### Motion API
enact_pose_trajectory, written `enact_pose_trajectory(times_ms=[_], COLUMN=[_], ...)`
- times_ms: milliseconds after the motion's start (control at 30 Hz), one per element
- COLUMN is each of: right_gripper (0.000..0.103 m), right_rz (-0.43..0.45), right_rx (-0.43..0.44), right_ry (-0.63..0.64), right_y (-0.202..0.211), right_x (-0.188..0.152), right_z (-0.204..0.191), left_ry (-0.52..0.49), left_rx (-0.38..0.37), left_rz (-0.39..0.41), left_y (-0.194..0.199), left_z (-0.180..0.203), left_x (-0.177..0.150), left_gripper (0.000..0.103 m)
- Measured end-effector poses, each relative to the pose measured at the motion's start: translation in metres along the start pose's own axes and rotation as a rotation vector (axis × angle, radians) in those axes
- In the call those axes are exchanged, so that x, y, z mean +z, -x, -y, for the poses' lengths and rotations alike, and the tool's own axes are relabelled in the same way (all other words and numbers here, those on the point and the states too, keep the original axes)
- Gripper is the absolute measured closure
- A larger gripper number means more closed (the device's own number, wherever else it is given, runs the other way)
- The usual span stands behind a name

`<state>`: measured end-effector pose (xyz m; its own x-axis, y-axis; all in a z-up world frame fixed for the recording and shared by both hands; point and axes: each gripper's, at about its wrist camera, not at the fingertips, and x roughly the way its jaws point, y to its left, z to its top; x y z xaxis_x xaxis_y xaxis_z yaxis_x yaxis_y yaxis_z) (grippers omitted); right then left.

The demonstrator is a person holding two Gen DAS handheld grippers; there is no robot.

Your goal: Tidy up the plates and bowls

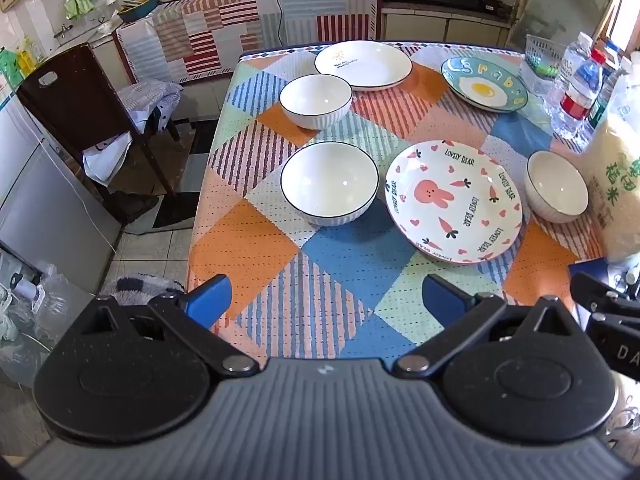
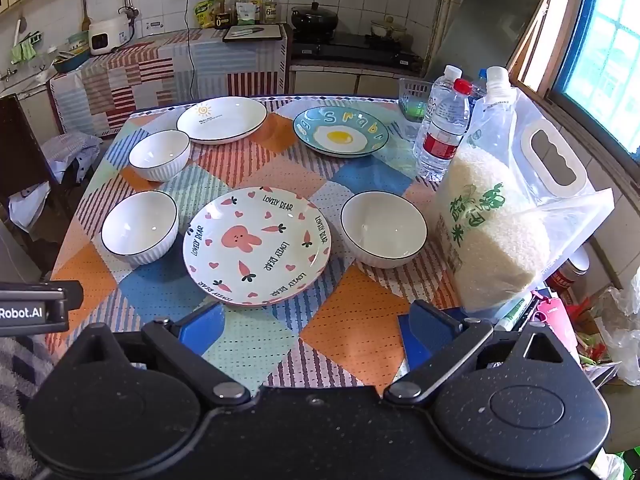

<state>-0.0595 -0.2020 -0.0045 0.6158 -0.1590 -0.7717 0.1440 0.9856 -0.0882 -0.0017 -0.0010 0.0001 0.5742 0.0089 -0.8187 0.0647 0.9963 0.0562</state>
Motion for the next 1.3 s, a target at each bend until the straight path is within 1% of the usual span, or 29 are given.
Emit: enact_pose_trajectory(times_ms=[67, 133, 200, 233, 433, 567, 667, 733, 833, 1000, 1067, 1133, 1300], right_gripper=[0.003, 0.003, 0.003, 0.003, 0.003, 0.003, 0.003, 0.003, 0.003, 0.003, 0.003, 0.003, 0.003], right_rz=[0.000, 0.000, 0.002, 0.002, 0.001, -0.013, -0.015, -0.016, -0.015, -0.013, -0.013, -0.013, -0.014], right_rx=[-0.001, -0.003, -0.005, -0.006, -0.007, 0.010, 0.009, 0.008, 0.010, 0.010, 0.011, 0.012, 0.011], right_ry=[0.000, 0.001, -0.001, -0.003, -0.011, -0.020, -0.018, -0.016, -0.016, -0.014, -0.016, -0.017, -0.021], right_y=[0.000, 0.000, 0.000, 0.000, -0.002, -0.002, -0.003, -0.003, -0.003, -0.002, -0.002, -0.002, -0.003], right_x=[0.000, 0.000, -0.001, -0.001, -0.006, -0.002, -0.003, -0.003, -0.003, -0.004, -0.004, -0.005, -0.006], right_z=[0.000, 0.000, 0.000, 0.000, -0.003, 0.001, 0.001, 0.001, 0.001, 0.000, 0.000, 0.000, -0.001], left_ry=[-0.008, -0.005, -0.011, -0.015, -0.021, -0.001, 0.032, 0.034, 0.000, -0.016, -0.056, -0.088, -0.103], left_rx=[0.008, -0.006, -0.003, 0.007, 0.005, 0.006, -0.002, 0.001, 0.003, -0.011, -0.035, -0.036, -0.044], left_rz=[0.008, -0.023, -0.023, -0.014, 0.027, 0.074, 0.132, 0.148, 0.133, 0.100, 0.087, 0.081, 0.072], left_y=[0.001, -0.004, -0.007, -0.009, 0.004, 0.009, 0.014, 0.016, 0.015, 0.012, 0.011, 0.010, 0.009], left_z=[0.002, 0.001, 0.002, 0.006, 0.002, -0.001, -0.005, -0.006, -0.004, -0.004, -0.003, -0.003, -0.007], left_x=[-0.004, -0.001, 0.000, -0.001, -0.001, -0.005, -0.008, -0.009, -0.006, -0.006, -0.007, -0.007, -0.006], left_gripper=[0.000, 0.000, 0.000, 0.000, 0.000, 0.000, 0.000, 0.000, 0.000, 0.000, 0.000, 0.000, 0.000])
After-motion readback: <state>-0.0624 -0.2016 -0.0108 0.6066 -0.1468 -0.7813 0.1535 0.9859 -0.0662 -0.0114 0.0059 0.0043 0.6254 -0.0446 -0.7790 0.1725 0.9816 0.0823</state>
